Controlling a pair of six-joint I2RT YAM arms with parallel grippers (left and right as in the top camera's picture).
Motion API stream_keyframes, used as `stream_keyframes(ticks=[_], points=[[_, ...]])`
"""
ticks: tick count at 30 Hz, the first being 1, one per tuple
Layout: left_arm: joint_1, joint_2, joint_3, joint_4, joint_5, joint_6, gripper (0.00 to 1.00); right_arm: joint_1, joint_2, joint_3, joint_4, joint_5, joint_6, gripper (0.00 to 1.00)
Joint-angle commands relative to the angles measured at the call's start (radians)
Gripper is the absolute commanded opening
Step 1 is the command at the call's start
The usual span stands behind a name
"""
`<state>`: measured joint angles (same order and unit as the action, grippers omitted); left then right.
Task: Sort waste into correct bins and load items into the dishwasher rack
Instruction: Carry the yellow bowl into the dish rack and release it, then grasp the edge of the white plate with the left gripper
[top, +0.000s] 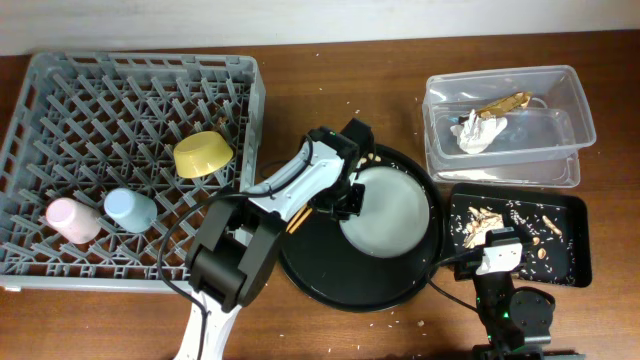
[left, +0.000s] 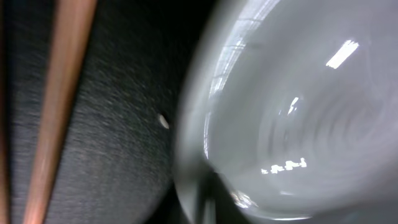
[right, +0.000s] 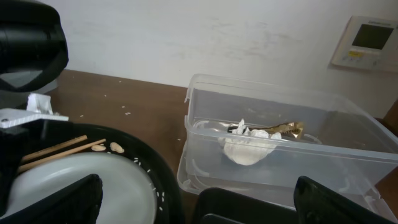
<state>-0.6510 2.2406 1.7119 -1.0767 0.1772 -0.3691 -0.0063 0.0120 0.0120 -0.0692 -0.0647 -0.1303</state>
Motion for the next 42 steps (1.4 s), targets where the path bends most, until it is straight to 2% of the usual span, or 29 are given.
stream_keyframes(ticks=[1,5,7,9,10,13,14,15,20,23,26,31,36,37,38,39,41,42], points=[[0.007,0.014,0.051,-0.079,0.074,0.000,0.00,-0.007,-0.004,-0.006,-0.002,0.006,0.003,0.98],[0.084,-0.004,0.332,-0.344,0.003,0.001,0.01,-0.007,-0.004,-0.006,-0.002,0.006,0.003,0.98],[0.166,-0.032,0.515,-0.484,-0.178,0.000,0.00,-0.007,-0.004,-0.006,-0.002,0.006,0.003,0.98],[0.274,-0.059,0.711,-0.612,-0.549,-0.018,0.00,-0.007,-0.004,-0.006,-0.002,0.006,0.003,0.98],[0.308,-0.082,0.736,-0.612,-0.623,-0.005,0.00,-0.007,-0.004,-0.006,-0.002,0.006,0.003,0.98],[0.435,-0.141,0.747,-0.608,-0.832,-0.063,0.00,-0.007,-0.004,-0.006,-0.002,0.006,0.003,0.98],[0.496,-0.141,0.746,-0.603,-0.927,-0.060,0.00,-0.007,-0.004,-0.006,-0.002,0.006,0.003,0.99],[0.560,-0.135,0.740,-0.576,-0.970,-0.005,0.00,-0.007,-0.004,-0.006,-0.002,0.006,0.003,0.99],[0.732,-0.131,0.733,-0.404,-0.986,0.076,0.00,-0.007,-0.004,-0.006,-0.002,0.006,0.003,0.98],[0.772,-0.127,0.717,-0.376,-0.976,0.079,0.00,-0.007,-0.004,-0.006,-0.002,0.006,0.003,0.99],[0.772,-0.127,0.646,-0.335,-0.955,0.080,0.00,-0.007,-0.004,-0.006,-0.002,0.006,0.003,0.98],[0.734,-0.127,0.409,-0.262,-0.957,0.079,0.00,-0.007,-0.004,-0.006,-0.002,0.006,0.003,0.98],[0.673,-0.127,0.346,-0.246,-0.960,0.079,0.00,-0.007,-0.004,-0.006,-0.002,0.006,0.003,0.98],[0.663,-0.128,0.346,-0.269,-0.960,0.079,0.03,-0.007,-0.004,-0.006,-0.002,0.006,0.003,0.99],[0.646,-0.136,0.352,-0.307,-0.938,0.079,0.19,-0.007,-0.004,-0.006,-0.002,0.006,0.003,0.99],[0.631,-0.145,0.361,-0.331,-0.893,0.079,0.27,-0.007,-0.004,-0.006,-0.002,0.006,0.003,0.98],[0.597,-0.172,0.389,-0.355,-0.706,0.079,0.42,-0.007,-0.004,-0.006,-0.002,0.006,0.003,0.99],[0.566,-0.201,0.405,-0.364,-0.480,0.079,0.70,-0.007,-0.004,-0.006,-0.002,0.006,0.003,0.98]])
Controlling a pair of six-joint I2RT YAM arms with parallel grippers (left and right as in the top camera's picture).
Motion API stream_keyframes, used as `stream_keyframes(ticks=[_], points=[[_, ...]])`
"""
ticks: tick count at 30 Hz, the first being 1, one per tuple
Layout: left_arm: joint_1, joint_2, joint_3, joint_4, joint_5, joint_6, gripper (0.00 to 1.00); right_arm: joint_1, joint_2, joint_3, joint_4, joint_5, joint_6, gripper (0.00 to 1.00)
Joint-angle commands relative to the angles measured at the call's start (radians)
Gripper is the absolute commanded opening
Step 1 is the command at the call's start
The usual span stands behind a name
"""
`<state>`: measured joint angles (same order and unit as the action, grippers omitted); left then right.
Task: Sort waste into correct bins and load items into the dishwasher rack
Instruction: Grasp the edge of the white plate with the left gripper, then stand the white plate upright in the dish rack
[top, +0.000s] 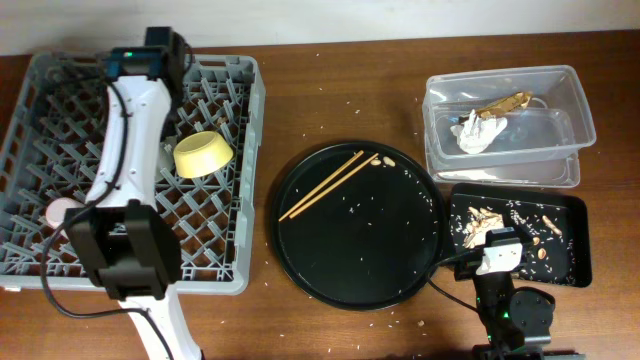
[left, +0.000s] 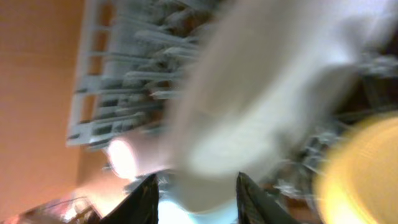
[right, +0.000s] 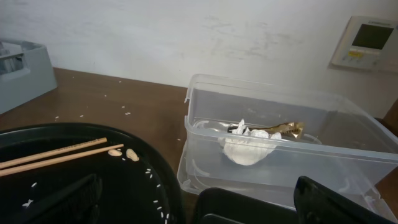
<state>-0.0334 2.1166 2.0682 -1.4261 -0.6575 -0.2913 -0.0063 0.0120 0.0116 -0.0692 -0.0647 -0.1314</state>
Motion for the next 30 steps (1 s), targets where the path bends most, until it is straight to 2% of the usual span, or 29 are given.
stream_keyframes(ticks=[1,2,3,4,9,11,13,16,18,22,27,29,30], points=[[-0.074,-0.098,0.049,-0.020,0.476,0.002,0.85,-0.007,-0.004,-0.006,-0.002,0.006,0.005,0.98],[-0.103,-0.113,0.049,-0.029,0.592,0.003,0.84,-0.007,-0.004,-0.006,-0.002,0.006,0.005,0.98],[-0.140,-0.116,0.049,-0.033,0.684,0.039,0.80,-0.007,-0.004,-0.006,-0.002,0.006,0.005,0.98],[-0.187,-0.116,0.043,-0.033,0.724,0.082,0.77,-0.007,-0.004,-0.006,-0.002,0.006,0.005,0.98],[-0.454,-0.112,-0.122,0.110,0.600,0.142,0.77,-0.007,-0.004,-0.006,-0.002,0.006,0.005,0.98],[-0.529,-0.112,-0.278,0.269,0.565,0.201,0.77,-0.007,-0.004,-0.006,-0.002,0.006,0.005,0.98],[-0.545,-0.111,-0.409,0.436,0.492,0.203,0.73,-0.007,-0.004,-0.006,-0.002,0.006,0.005,0.98],[-0.525,-0.110,-0.547,0.652,0.494,0.218,0.64,-0.007,-0.004,-0.006,-0.002,0.006,0.005,0.98],[-0.510,-0.091,-0.617,0.758,0.525,0.227,0.62,-0.007,-0.004,-0.006,-0.002,0.006,0.005,0.98],[-0.510,-0.035,-0.631,0.759,0.665,0.333,0.51,-0.007,-0.004,-0.006,-0.002,0.006,0.005,0.99],[-0.510,-0.011,-0.631,0.752,0.658,0.398,0.49,-0.007,-0.004,-0.006,-0.002,0.006,0.005,0.98],[-0.507,0.031,-0.631,0.756,0.658,0.398,0.38,-0.007,-0.004,-0.006,-0.002,0.006,0.005,0.98],[-0.507,0.061,-0.631,0.752,0.659,0.398,0.26,-0.007,-0.004,-0.006,-0.002,0.006,0.005,0.98]])
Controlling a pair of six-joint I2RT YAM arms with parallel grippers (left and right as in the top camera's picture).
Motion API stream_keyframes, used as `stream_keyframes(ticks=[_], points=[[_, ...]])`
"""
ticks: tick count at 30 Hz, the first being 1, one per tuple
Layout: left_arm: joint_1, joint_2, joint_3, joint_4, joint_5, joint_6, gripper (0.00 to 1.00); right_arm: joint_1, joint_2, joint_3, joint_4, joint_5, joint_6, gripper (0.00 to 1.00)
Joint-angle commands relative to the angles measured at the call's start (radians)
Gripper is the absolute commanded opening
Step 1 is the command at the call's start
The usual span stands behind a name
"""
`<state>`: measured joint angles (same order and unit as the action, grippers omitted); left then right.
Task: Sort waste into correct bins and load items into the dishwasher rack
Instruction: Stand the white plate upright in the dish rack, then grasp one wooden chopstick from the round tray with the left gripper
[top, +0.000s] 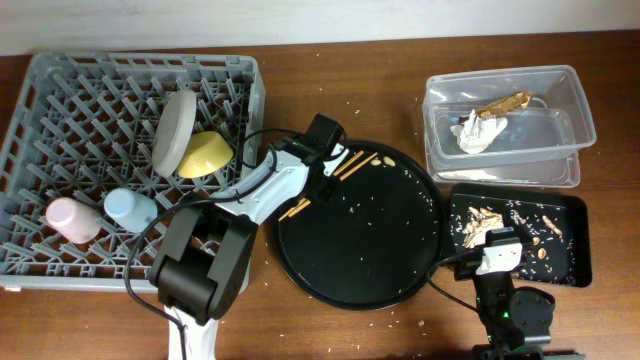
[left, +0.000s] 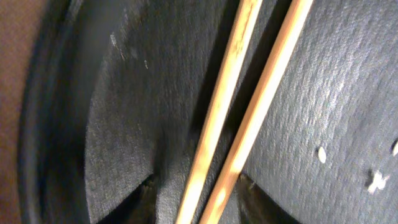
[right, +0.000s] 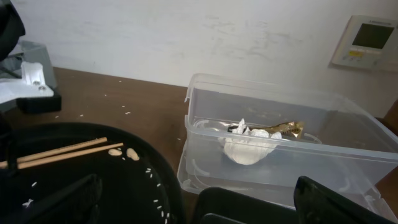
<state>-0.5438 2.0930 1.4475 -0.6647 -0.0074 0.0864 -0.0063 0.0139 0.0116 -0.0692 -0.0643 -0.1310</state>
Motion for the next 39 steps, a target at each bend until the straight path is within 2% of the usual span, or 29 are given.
stream_keyframes(ticks=[1,3,4,7,11,15,19,21,24,27,32,36,37,38,39], points=[[0.003,0.091,-0.010,-0.022,0.010,0.020,0.20,-0.007,-0.006,-0.006,-0.002,0.005,0.004,0.99],[0.003,0.090,-0.001,-0.055,0.021,0.020,0.02,-0.007,-0.006,-0.006,-0.002,0.005,0.004,0.98],[0.003,0.090,0.019,-0.097,0.050,0.020,0.00,-0.007,-0.006,-0.006,-0.002,0.005,0.004,0.98],[0.003,0.089,0.132,-0.262,0.146,0.019,0.01,-0.007,-0.006,-0.006,-0.002,0.005,0.004,0.98],[0.003,0.089,0.288,-0.456,0.146,-0.006,0.00,-0.007,-0.006,-0.006,-0.002,0.005,0.004,0.98],[0.004,0.089,0.552,-0.668,0.145,-0.059,0.00,-0.007,-0.006,-0.006,-0.002,0.005,0.004,0.98],[0.066,0.059,0.822,-0.850,0.054,-0.201,0.00,-0.007,-0.006,-0.006,-0.002,0.005,0.004,0.98],[0.138,-0.003,0.912,-0.896,-0.067,-0.274,0.00,-0.007,-0.006,-0.006,-0.002,0.005,0.004,0.98],[0.243,-0.031,0.911,-0.908,-0.133,-0.300,0.00,-0.007,-0.006,-0.006,-0.002,0.005,0.004,0.98],[0.327,-0.028,0.797,-0.875,-0.033,-0.311,0.00,-0.007,-0.006,-0.006,-0.002,0.005,0.004,0.98],[0.332,-0.028,0.444,-0.610,-0.090,-0.359,0.00,-0.007,-0.006,-0.006,-0.002,0.005,0.004,0.98],[0.332,-0.031,0.394,-0.568,-0.122,-0.362,0.00,-0.007,-0.006,-0.006,-0.002,0.005,0.004,0.98],[0.332,-0.032,0.394,-0.575,-0.120,-0.362,0.07,-0.007,-0.006,-0.006,-0.002,0.005,0.004,0.98],[0.331,-0.033,0.396,-0.594,-0.110,-0.361,0.19,-0.007,-0.006,-0.006,-0.002,0.005,0.004,0.98],[0.331,-0.035,0.402,-0.612,-0.087,-0.349,0.25,-0.007,-0.006,-0.006,-0.002,0.005,0.004,0.99]])
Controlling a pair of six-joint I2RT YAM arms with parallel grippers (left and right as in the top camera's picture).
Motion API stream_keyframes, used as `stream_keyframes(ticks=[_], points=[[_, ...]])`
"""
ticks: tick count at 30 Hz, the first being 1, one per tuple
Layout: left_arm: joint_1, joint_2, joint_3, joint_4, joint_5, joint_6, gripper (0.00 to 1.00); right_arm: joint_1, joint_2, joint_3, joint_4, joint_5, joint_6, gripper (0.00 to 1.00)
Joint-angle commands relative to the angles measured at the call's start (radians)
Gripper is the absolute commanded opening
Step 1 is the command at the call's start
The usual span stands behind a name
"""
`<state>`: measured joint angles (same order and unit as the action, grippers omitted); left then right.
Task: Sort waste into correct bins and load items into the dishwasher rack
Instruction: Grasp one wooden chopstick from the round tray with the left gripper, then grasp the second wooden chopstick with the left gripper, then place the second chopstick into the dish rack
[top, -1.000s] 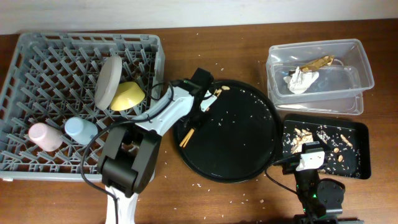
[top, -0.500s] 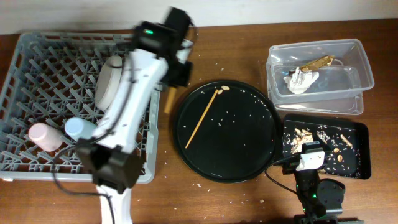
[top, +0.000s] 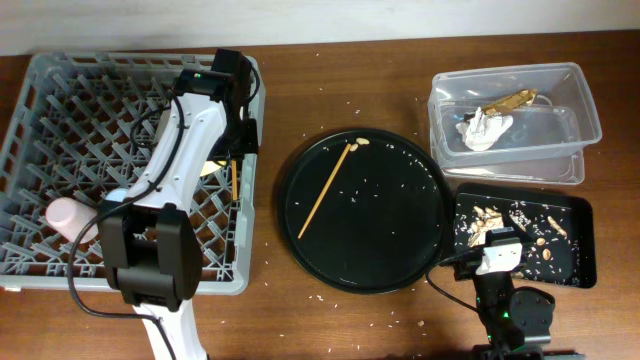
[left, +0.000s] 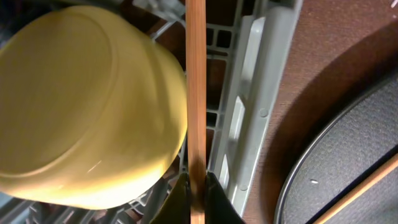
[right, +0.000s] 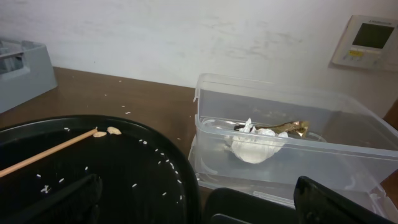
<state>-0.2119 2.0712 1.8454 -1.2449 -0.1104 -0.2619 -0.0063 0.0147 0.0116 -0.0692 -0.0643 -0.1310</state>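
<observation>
My left gripper (top: 237, 150) hangs over the right edge of the grey dish rack (top: 60, 100), shut on one wooden chopstick (left: 196, 74) that points down along the rack wall. A yellow bowl (left: 87, 106) lies upside down in the rack just left of it. The second chopstick (top: 325, 190) lies alone on the round black tray (top: 390, 240), among rice grains. My right gripper (top: 497, 255) rests open at the front right, nothing between its fingers. My left arm covers much of the rack's middle.
A pink cup (top: 62, 213) stands in the rack's front left. A clear bin (top: 560, 150) with a tissue and a wrapper sits at the back right. In front of it lies a black rectangular tray (top: 580, 250) with food scraps. Crumbs dot the table.
My left gripper was down at the two chopsticks on the round tray. Now it is over the rack's right edge, shut on one chopstick. The other chopstick stays on the tray.
At first my left gripper was at a white plate on the round tray. Then it was over the rack's far side with the plate. Later the plate stood in the rack by the yellow bowl, my gripper at the chopsticks. Now one chopstick is at the rack.
</observation>
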Motion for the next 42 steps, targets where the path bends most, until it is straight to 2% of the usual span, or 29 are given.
stream_keyframes(ticks=[1,2,4,7,9,10,15,20,23,24,25,28,30,31,33,34,36,39,41,42], points=[[-0.002,-0.019,0.026,-0.060,0.074,0.031,0.37,-0.007,-0.006,-0.006,-0.002,0.005,0.004,0.98],[-0.003,-0.024,0.055,-0.089,0.105,0.032,0.41,-0.007,-0.006,-0.006,-0.002,0.005,0.004,0.98],[-0.035,-0.061,0.140,-0.148,0.123,0.035,0.41,-0.007,-0.006,-0.006,-0.002,0.005,0.004,0.98],[-0.151,-0.079,0.127,-0.130,0.130,0.035,0.41,-0.007,-0.006,-0.006,-0.002,0.005,0.004,0.99],[-0.243,-0.072,0.043,-0.046,0.074,0.034,0.41,-0.007,-0.006,-0.006,-0.002,0.005,0.004,0.98],[-0.292,-0.070,-0.048,0.052,0.026,0.029,0.41,-0.007,-0.006,-0.006,-0.002,0.005,0.004,0.99],[-0.368,-0.014,-0.320,0.354,0.026,0.049,0.40,-0.007,-0.006,-0.006,-0.002,0.005,0.004,0.98],[-0.373,0.040,-0.384,0.403,0.118,0.122,0.29,-0.007,-0.006,-0.006,-0.002,0.005,0.004,0.98],[-0.386,0.055,-0.384,0.399,0.132,0.145,0.24,-0.007,-0.006,-0.006,-0.002,0.005,0.004,0.98],[-0.385,0.055,-0.383,0.400,0.130,0.145,0.01,-0.007,-0.006,-0.006,-0.002,0.005,0.004,0.98],[-0.385,0.055,-0.381,0.395,0.129,0.145,0.00,-0.007,-0.006,-0.006,-0.002,0.005,0.004,0.98],[-0.374,0.039,-0.241,0.227,0.130,0.142,0.00,-0.007,-0.006,-0.006,-0.002,0.005,0.004,0.98],[-0.352,0.013,-0.062,0.053,0.129,0.136,0.00,-0.007,-0.006,-0.006,-0.002,0.005,0.004,0.99],[-0.323,-0.013,0.059,-0.059,0.074,0.097,0.00,-0.007,-0.006,-0.006,-0.002,0.005,0.004,0.98],[-0.269,-0.043,0.137,-0.141,-0.064,0.000,0.00,-0.007,-0.006,-0.006,-0.002,0.005,0.004,0.98],[-0.208,-0.056,0.138,-0.167,-0.118,-0.062,0.00,-0.007,-0.006,-0.006,-0.002,0.005,0.004,0.98],[-0.139,-0.050,0.120,-0.177,-0.114,-0.087,0.00,-0.007,-0.006,-0.006,-0.002,0.005,0.004,0.98],[-0.050,-0.044,-0.002,-0.103,-0.115,-0.088,0.00,-0.007,-0.006,-0.006,-0.002,0.005,0.004,0.98],[-0.037,-0.044,-0.050,-0.072,-0.105,-0.067,0.00,-0.007,-0.006,-0.006,-0.002,0.005,0.004,0.99],[-0.041,-0.046,-0.049,-0.078,-0.102,-0.058,0.05,-0.007,-0.006,-0.006,-0.002,0.005,0.004,0.98]])
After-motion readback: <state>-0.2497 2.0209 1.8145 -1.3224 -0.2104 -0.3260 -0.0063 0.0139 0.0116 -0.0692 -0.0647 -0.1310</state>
